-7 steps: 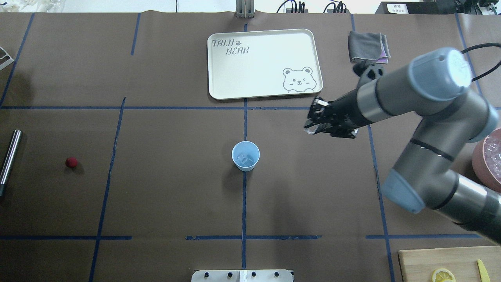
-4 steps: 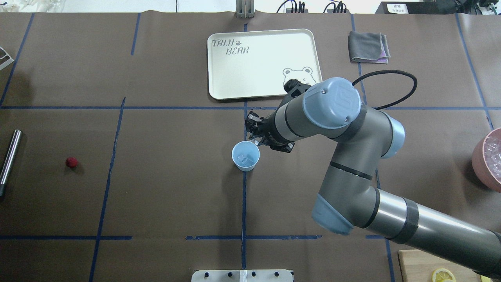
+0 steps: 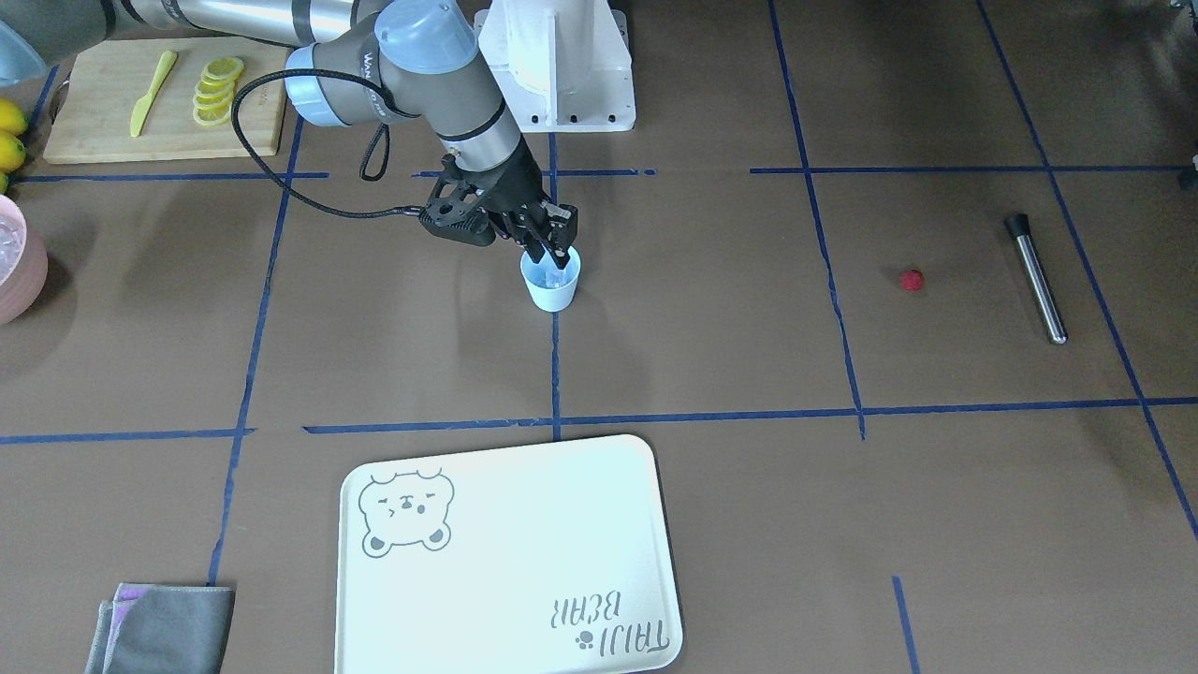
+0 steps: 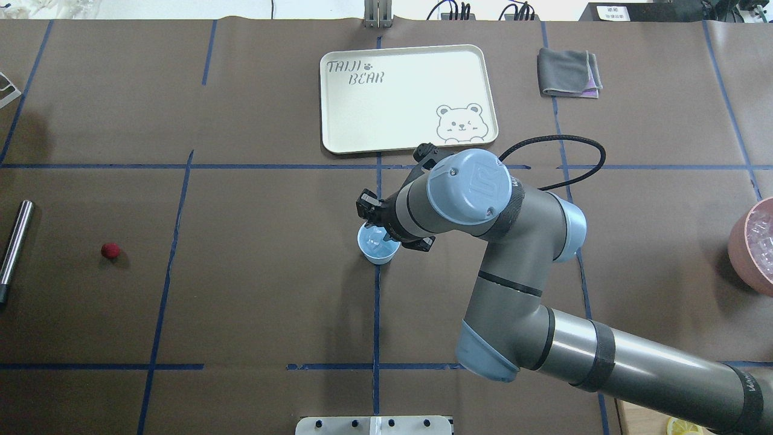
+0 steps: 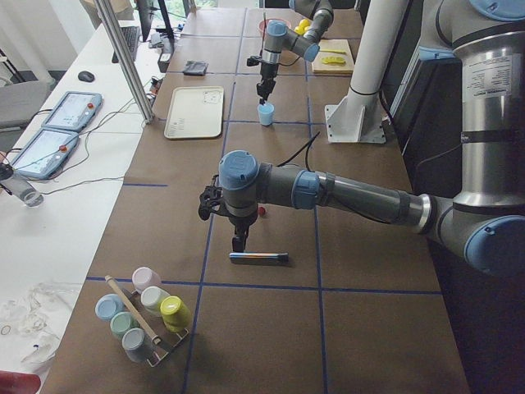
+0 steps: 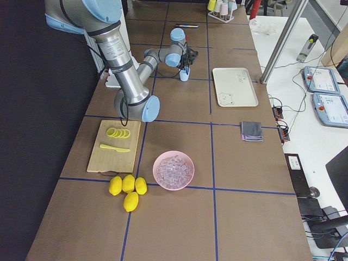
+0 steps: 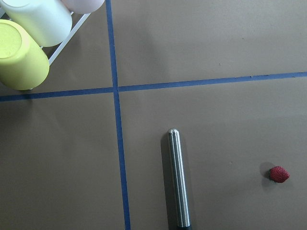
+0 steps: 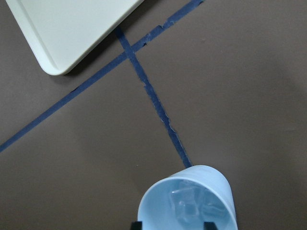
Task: Mash ice and strawberries in cup
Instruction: 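Carry the ice cube over the light-blue cup and release it, then withdraw the right gripper while the left gripper reaches toward the strawberry, then grasp the red strawberry with the left gripper, then carry the strawberry with the left gripper over the light-blue cup, then release the strawberry into the cup and withdraw the left gripper, then grasp the metal pestle with the left gripper beside the table edge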
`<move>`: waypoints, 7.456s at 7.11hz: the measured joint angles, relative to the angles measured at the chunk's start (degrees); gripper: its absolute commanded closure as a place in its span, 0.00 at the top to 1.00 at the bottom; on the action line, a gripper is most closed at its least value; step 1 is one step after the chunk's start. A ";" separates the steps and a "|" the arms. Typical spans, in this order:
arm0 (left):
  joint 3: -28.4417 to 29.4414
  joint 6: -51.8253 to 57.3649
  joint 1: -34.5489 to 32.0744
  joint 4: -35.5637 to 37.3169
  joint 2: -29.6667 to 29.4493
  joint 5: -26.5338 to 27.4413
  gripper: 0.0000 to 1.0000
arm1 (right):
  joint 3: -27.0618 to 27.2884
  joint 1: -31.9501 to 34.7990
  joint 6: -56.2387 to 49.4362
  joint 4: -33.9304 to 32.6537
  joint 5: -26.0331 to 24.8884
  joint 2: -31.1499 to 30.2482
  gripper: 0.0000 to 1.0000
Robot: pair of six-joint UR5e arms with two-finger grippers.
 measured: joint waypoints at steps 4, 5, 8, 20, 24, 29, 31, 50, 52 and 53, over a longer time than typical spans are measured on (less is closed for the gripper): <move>0.79 -7.53 6.81 -3.52 -1.02 0.38 1.00 | 7.54 6.71 -0.52 -4.93 6.05 -2.38 1.00; 2.83 -13.51 10.43 -8.41 -1.47 0.80 1.00 | 11.74 12.14 -2.14 -6.41 10.91 -5.47 1.00; 8.45 -37.08 22.13 -24.43 -3.59 6.27 1.00 | 18.27 30.70 -21.46 -7.18 26.20 -20.26 1.00; 10.21 -56.97 41.88 -31.96 -6.30 19.31 0.32 | 15.45 45.58 -46.48 -6.53 33.56 -32.07 1.00; 9.26 -57.06 41.68 -31.93 -6.23 21.03 0.00 | 15.57 45.58 -46.54 -6.46 33.52 -32.45 1.00; 2.44 -70.28 42.41 -31.30 -17.69 19.33 0.00 | 15.74 47.31 -52.11 -6.54 34.18 -34.81 1.00; 1.78 -81.67 48.58 -31.15 -28.01 18.95 0.00 | 15.27 49.50 -55.88 -6.86 34.23 -35.99 1.00; -1.68 -30.50 30.02 -10.33 -6.04 23.19 0.78 | 13.91 50.41 -57.00 -6.45 34.58 -36.22 1.00; 11.63 -27.32 25.51 -19.81 -6.75 17.59 0.78 | 14.14 50.41 -56.95 -6.43 34.50 -36.14 1.00; 17.50 -28.82 25.08 -24.22 -7.97 16.48 0.78 | 14.26 50.41 -56.94 -6.43 34.49 -36.12 1.00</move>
